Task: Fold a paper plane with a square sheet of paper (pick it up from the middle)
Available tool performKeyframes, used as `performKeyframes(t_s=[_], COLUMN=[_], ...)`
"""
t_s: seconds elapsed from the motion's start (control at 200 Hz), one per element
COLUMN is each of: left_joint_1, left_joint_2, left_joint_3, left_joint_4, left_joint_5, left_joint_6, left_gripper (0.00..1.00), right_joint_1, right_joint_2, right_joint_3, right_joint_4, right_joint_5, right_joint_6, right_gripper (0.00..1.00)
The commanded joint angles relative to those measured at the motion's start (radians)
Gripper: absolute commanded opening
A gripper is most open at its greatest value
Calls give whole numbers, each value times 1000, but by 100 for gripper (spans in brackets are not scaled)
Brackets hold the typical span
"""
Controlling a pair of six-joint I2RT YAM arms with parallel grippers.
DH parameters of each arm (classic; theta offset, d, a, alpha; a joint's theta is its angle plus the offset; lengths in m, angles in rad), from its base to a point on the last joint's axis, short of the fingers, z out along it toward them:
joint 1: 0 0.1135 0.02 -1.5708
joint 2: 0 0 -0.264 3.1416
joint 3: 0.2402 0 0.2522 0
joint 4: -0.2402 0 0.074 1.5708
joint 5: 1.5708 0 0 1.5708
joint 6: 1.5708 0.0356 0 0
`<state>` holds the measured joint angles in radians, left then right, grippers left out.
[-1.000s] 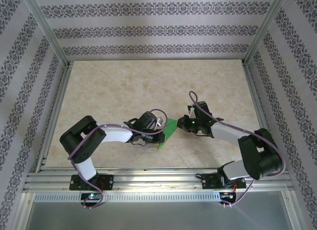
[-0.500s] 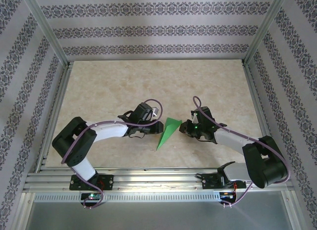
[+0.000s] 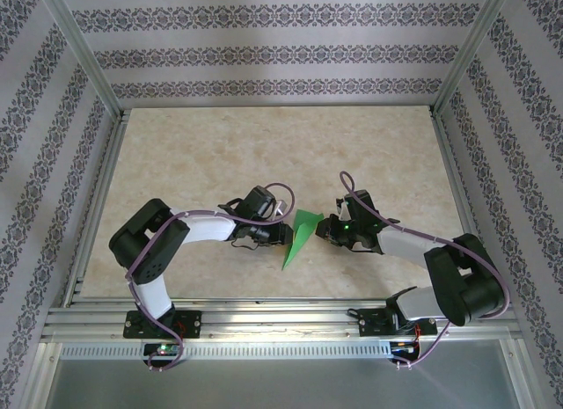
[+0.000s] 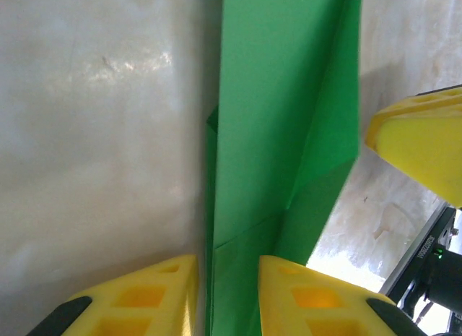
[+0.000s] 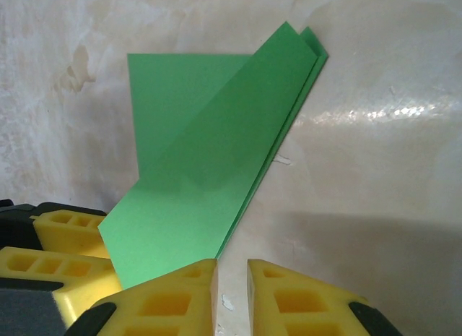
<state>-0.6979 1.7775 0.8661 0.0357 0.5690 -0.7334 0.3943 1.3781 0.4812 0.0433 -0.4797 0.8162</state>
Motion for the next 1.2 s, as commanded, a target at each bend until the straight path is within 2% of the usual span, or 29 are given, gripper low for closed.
performKeyframes(t_s=[0.0, 0.145, 0.34, 0.595, 0.844, 0.934, 1.074, 1.199], left_joint_1=[11, 11, 9, 11, 11, 11, 11, 10], left_joint_2=[0, 5, 55, 77, 57, 37, -12, -83], left_joint_3=[15, 19, 42, 43, 16, -4, -28, -30], left_joint_4=[-14, -14, 10, 53, 143, 178, 200, 80], left_joint_5=[10, 6, 83, 114, 134, 121, 92, -50], left_joint_6=[31, 31, 3, -9, -33, -39, -39, 4], left_gripper=[27, 28, 28, 28, 13, 7, 3, 0], right_joint_1=[-8, -8, 5, 20, 18, 18, 13, 5], right_joint_2=[11, 16, 42, 73, 64, 54, 2, -76], right_joint_3=[0, -1, 6, 13, 10, 7, 14, 29], right_joint_4=[14, 18, 26, 44, 37, 34, 23, -4], right_joint_5=[-25, -25, -22, -25, -28, -32, -60, -57], right_joint_6=[3, 1, -5, 0, -3, 1, 22, 49], right_gripper=[18, 19, 18, 18, 18, 18, 22, 29])
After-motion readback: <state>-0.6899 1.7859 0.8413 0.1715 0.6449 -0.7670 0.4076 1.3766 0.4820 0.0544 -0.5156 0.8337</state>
